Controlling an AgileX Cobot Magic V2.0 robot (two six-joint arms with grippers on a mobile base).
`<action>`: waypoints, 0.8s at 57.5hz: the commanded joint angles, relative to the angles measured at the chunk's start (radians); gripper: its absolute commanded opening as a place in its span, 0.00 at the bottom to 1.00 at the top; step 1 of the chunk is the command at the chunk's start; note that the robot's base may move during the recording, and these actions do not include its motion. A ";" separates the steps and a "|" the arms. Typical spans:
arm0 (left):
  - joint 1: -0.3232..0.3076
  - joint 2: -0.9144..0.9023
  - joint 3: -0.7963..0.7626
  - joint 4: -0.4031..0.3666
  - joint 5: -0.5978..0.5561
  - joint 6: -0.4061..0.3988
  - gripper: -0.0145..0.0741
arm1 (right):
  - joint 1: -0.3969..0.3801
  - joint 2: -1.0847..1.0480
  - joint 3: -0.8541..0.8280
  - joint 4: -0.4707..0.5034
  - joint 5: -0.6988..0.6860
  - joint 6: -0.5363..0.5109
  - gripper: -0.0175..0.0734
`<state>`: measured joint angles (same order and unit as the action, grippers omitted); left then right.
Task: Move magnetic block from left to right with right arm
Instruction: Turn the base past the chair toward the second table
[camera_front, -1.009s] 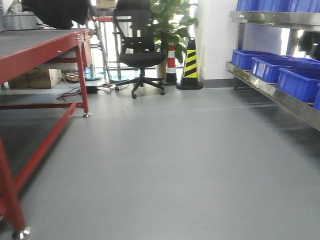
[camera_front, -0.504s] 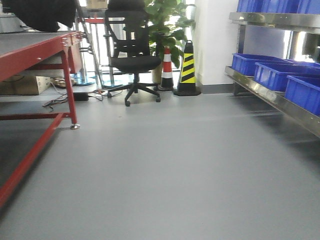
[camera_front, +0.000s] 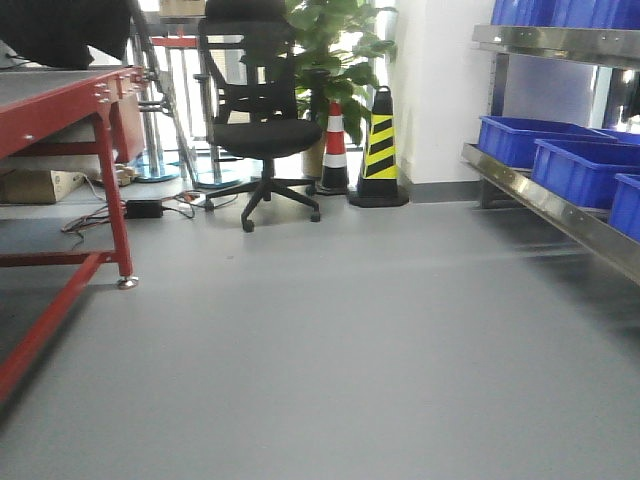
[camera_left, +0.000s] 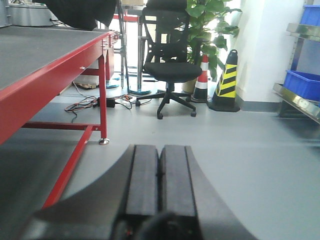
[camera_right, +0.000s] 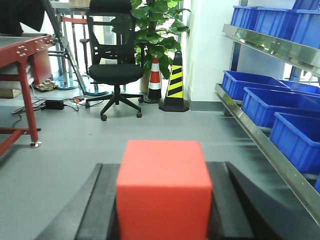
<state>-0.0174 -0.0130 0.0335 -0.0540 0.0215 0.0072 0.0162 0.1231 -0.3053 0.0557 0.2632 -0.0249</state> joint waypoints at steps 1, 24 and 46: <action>0.001 -0.010 0.007 -0.003 -0.078 -0.007 0.02 | -0.006 0.010 -0.028 -0.005 -0.088 -0.002 0.56; 0.001 -0.010 0.007 -0.003 -0.078 -0.007 0.02 | -0.006 0.010 -0.028 -0.005 -0.088 -0.002 0.56; 0.001 -0.010 0.007 -0.003 -0.078 -0.007 0.02 | -0.006 0.010 -0.028 -0.005 -0.088 -0.002 0.56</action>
<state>-0.0174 -0.0130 0.0335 -0.0540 0.0215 0.0072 0.0139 0.1231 -0.3053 0.0557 0.2632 -0.0249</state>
